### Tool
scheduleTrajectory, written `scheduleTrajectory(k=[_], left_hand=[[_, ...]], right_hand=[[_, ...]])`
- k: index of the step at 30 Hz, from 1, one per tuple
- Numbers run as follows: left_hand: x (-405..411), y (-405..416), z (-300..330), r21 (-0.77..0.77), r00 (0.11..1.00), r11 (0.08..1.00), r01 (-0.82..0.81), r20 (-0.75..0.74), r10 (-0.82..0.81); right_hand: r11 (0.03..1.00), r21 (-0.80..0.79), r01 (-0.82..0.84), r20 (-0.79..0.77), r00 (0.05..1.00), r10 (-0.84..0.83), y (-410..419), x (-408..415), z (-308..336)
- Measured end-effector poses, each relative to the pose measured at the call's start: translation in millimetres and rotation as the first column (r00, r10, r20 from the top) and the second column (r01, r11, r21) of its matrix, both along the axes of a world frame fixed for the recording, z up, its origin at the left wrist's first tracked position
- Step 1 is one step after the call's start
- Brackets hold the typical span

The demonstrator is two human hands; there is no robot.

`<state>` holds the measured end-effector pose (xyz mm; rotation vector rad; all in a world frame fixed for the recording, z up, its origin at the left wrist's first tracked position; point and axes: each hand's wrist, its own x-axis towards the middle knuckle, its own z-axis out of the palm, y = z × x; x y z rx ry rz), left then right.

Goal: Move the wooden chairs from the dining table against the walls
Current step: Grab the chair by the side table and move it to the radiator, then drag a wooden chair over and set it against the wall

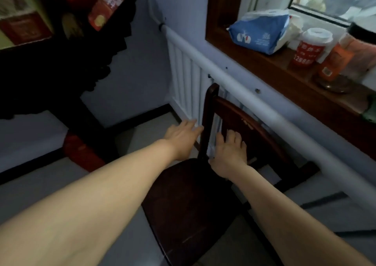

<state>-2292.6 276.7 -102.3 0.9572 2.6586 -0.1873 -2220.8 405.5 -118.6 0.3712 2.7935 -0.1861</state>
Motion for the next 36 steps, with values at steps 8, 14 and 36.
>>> scheduleTrajectory(k=[8, 14, 36], left_hand=[[19.5, -140.1, -5.9, -0.046, 0.937, 0.942, -0.333, 0.099, 0.336], [59.5, -248.2, -6.1, 0.007, 0.838, 0.858, -0.513, 0.218, 0.500], [240.1, -562.5, 3.2, -0.060, 0.157, 0.194, -0.979, 0.381, 0.911]], right_hand=[[0.965, -0.035, -0.262, 0.084, 0.961, 0.264, -109.0, -3.8, 0.2], [0.904, -0.073, -0.422, 0.139, 0.893, 0.428, -212.6, 8.7, 6.9], [0.530, -0.170, -0.831, 0.152, 0.510, 0.847, -512.5, 78.4, 21.1]])
